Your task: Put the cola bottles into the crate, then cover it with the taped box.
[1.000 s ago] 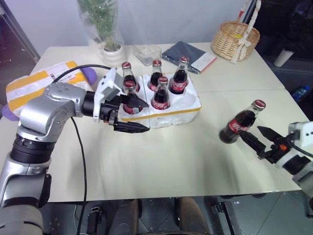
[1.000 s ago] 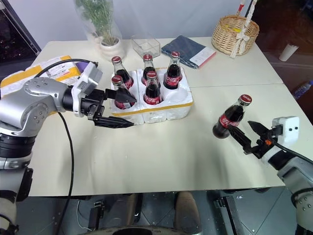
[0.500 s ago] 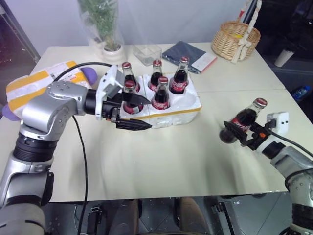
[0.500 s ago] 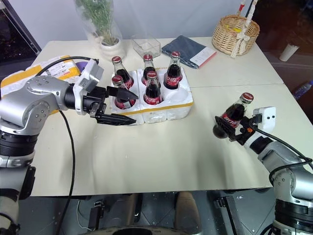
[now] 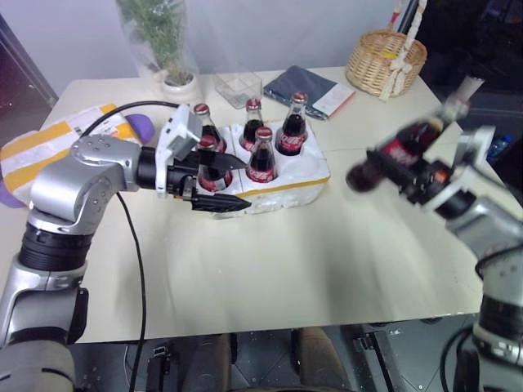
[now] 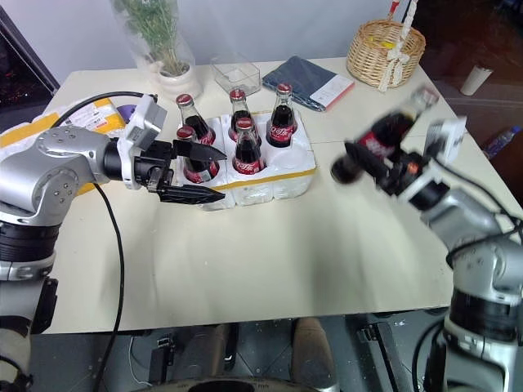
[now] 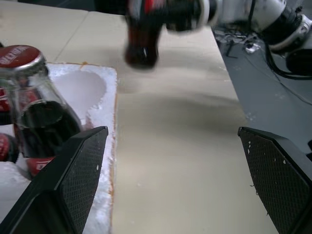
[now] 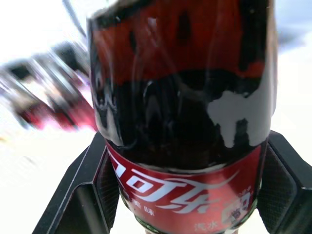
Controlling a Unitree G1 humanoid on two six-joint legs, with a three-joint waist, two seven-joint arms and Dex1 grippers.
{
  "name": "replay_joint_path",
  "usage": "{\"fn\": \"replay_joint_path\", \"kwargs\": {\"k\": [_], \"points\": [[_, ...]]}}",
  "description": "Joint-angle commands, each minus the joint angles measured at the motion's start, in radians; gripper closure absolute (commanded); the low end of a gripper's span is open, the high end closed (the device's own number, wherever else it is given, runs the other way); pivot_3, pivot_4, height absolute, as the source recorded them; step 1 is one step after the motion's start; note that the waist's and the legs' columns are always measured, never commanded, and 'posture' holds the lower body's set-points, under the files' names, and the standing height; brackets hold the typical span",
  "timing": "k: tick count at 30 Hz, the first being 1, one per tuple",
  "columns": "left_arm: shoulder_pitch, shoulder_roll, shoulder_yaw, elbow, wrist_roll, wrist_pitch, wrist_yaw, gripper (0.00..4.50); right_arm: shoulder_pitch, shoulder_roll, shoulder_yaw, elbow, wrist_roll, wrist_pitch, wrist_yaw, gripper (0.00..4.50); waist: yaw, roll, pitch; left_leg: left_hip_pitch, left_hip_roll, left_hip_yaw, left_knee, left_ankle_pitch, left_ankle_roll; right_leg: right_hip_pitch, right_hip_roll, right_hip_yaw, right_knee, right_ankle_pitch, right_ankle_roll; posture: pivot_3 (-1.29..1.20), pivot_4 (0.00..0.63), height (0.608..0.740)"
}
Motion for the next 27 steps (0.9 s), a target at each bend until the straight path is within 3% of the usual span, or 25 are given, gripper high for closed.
{"fn": "replay_joint_path", "kwargs": {"k": [1,6,12,27], "points": [[0.008,0.021,0.047,-0.018,-0.008,-0.007,0.014,0.00,-0.149,-0.002,0.041,0.050,0.032,0.001,0.031,1.62,-0.001,0.000,0.000,0.000,0.000,0.000,0.000,0.000,0.001,0.000,0.000,0.000,0.000,0.000,0.000,0.00,0.150,0.737],[0.023,0.024,0.065,-0.044,-0.017,-0.001,0.041,0.00,-0.303,0.027,0.223,0.236,-0.143,-0.056,0.069,1.62,-0.001,-0.001,0.000,-0.001,0.000,0.000,0.001,-0.001,0.001,0.000,0.000,0.000,0.000,0.000,0.000,0.00,0.150,0.737],[0.071,0.042,0.098,-0.095,-0.027,0.014,0.072,0.00,-0.359,0.069,0.345,0.416,-0.289,-0.135,0.153,1.62,-0.008,-0.001,-0.001,-0.004,0.000,0.000,0.001,-0.001,0.001,-0.007,0.000,0.000,0.005,0.000,0.000,0.00,0.150,0.737],[0.114,0.065,0.133,-0.130,-0.054,0.026,0.120,0.00,-0.393,0.152,0.369,0.448,-0.348,-0.170,0.251,1.62,-0.014,-0.002,-0.001,-0.002,0.000,0.000,0.000,-0.001,0.001,-0.008,0.001,0.001,0.008,0.000,-0.001,0.00,0.150,0.737]]}}
